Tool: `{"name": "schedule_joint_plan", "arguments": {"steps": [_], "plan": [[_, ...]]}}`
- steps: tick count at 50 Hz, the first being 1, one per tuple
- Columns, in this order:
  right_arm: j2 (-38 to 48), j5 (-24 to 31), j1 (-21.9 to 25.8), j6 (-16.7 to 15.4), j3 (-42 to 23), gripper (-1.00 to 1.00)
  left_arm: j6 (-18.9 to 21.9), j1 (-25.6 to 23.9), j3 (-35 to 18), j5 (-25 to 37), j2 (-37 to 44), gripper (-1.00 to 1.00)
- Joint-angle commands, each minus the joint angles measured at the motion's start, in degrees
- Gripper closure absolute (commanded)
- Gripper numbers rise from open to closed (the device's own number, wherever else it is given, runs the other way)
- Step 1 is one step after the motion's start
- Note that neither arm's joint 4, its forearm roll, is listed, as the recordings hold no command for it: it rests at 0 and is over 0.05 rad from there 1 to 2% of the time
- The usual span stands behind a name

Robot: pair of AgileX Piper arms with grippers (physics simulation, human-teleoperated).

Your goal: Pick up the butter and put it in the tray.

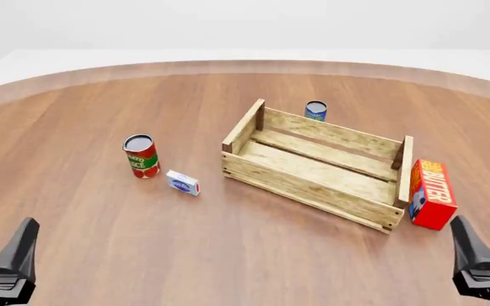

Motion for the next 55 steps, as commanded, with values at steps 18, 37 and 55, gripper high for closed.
{"name": "schedule_joint_plan", "arguments": {"steps": [18, 37, 55], "plan": [[9.1, -2.6, -7.8, -2.9, -1.2, -1.0, 0.0, 0.0, 0.0, 0.0, 0.0, -1.0], [16.1, -8.0, -10.8, -2.8, -0.3, -1.0, 0.0, 0.0, 0.0, 0.0, 0.0, -1.0], [22.5, -14.0, -11.5, -3.5, 0.2, -1.0, 0.0, 0.0, 0.0, 0.0, 0.0, -1.0]]}}
